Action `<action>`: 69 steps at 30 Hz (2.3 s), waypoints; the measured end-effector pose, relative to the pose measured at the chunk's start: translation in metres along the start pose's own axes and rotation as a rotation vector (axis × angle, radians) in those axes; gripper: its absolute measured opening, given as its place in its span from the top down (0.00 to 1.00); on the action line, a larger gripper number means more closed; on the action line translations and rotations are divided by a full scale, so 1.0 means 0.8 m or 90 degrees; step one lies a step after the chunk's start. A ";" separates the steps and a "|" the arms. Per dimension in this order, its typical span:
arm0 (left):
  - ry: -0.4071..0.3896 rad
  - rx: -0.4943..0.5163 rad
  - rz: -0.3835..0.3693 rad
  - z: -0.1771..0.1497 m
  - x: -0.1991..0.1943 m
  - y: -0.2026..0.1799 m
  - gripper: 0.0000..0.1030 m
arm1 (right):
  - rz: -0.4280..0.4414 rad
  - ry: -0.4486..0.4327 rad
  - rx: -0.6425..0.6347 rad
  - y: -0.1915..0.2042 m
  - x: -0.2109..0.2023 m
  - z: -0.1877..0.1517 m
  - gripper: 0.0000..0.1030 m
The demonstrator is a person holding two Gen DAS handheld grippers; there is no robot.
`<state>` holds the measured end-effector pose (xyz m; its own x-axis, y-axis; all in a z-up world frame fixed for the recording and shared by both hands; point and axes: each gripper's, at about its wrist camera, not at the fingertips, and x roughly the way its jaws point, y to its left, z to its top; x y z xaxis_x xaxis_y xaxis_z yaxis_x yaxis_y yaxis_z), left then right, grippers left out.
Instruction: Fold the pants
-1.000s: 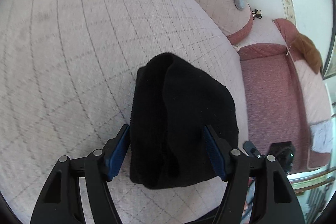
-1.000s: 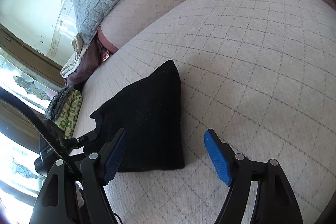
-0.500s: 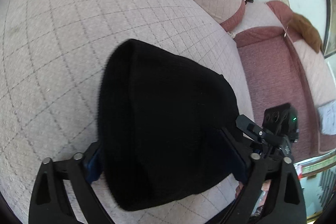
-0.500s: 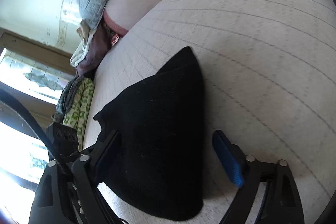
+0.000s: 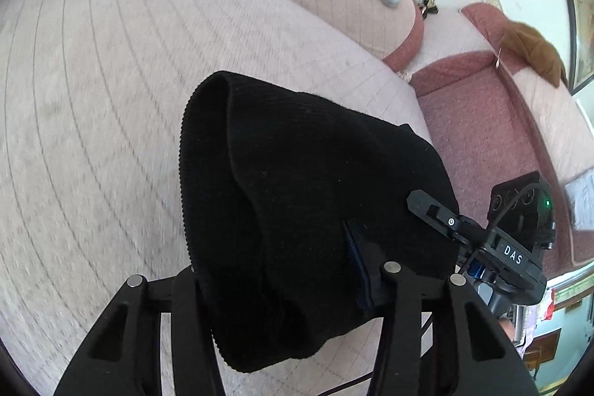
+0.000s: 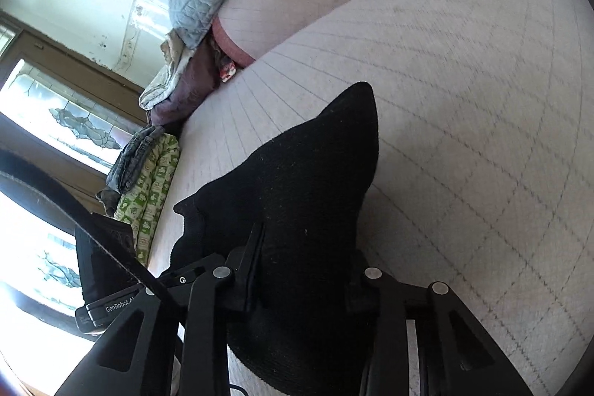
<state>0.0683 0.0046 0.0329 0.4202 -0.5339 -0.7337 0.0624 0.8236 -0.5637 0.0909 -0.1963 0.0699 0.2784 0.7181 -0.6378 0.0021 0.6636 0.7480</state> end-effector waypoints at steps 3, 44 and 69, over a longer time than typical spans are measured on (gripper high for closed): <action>-0.007 -0.017 -0.014 0.024 0.000 0.005 0.54 | 0.003 -0.009 -0.006 0.006 0.004 0.021 0.65; -0.032 -0.110 -0.002 0.147 0.060 0.064 0.42 | 0.014 -0.046 0.111 -0.054 0.085 0.158 0.32; -0.322 0.183 0.324 -0.090 -0.134 -0.070 0.11 | -0.157 -0.155 -0.030 0.013 -0.080 -0.086 0.23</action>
<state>-0.0459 0.0022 0.1159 0.8181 0.0198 -0.5748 -0.0464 0.9984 -0.0316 0.0075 -0.2208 0.1063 0.4958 0.4681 -0.7315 0.0543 0.8239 0.5641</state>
